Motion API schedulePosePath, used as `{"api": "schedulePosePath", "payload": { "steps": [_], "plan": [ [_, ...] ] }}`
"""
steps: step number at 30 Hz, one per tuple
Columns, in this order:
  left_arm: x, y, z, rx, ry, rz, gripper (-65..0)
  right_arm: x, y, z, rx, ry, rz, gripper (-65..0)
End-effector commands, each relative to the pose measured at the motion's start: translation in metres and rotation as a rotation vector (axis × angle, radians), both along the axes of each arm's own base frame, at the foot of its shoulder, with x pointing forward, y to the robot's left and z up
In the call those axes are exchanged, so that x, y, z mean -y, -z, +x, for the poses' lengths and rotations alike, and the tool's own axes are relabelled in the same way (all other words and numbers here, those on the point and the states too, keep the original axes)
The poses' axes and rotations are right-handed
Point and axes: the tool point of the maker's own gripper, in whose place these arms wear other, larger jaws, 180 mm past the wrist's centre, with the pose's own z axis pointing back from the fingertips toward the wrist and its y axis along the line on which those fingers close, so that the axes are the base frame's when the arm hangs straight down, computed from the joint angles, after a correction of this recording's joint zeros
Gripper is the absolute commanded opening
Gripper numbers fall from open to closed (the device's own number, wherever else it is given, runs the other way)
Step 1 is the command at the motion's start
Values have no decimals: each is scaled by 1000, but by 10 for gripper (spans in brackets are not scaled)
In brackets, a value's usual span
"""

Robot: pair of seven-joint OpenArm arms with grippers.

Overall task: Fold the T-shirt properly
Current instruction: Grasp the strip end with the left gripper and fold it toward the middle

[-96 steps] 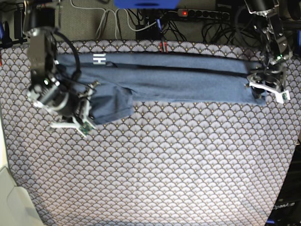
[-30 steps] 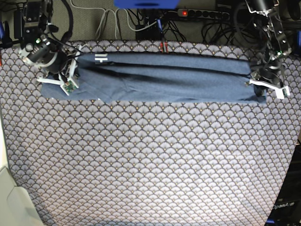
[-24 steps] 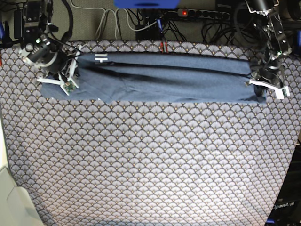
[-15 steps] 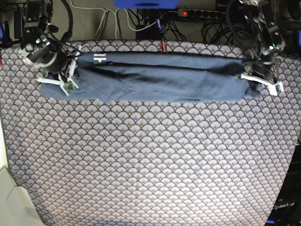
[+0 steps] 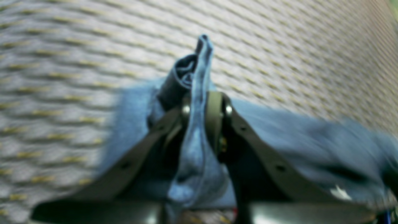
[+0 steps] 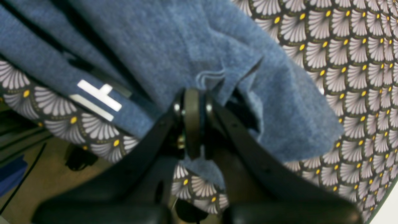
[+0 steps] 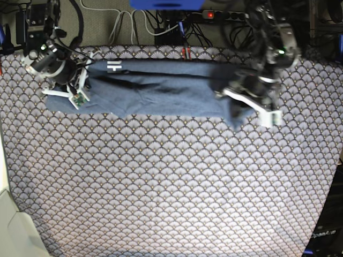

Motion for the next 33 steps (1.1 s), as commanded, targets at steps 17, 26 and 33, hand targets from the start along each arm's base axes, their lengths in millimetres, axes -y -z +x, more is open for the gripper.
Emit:
{"api": "schedulePosePath", "payload": {
  "steps": [17, 26, 33],
  "plan": [
    [134, -37, 10, 118, 359, -98, -647, 1, -8, 5, 30, -6, 0, -650],
    [173, -40, 0, 117, 461, -131, -647, 1, -8, 5, 30, -6, 0, -650],
    [177, -34, 7, 132, 438, -153, -646, 1, -7, 4, 29, -6, 0, -650]
  ]
}}
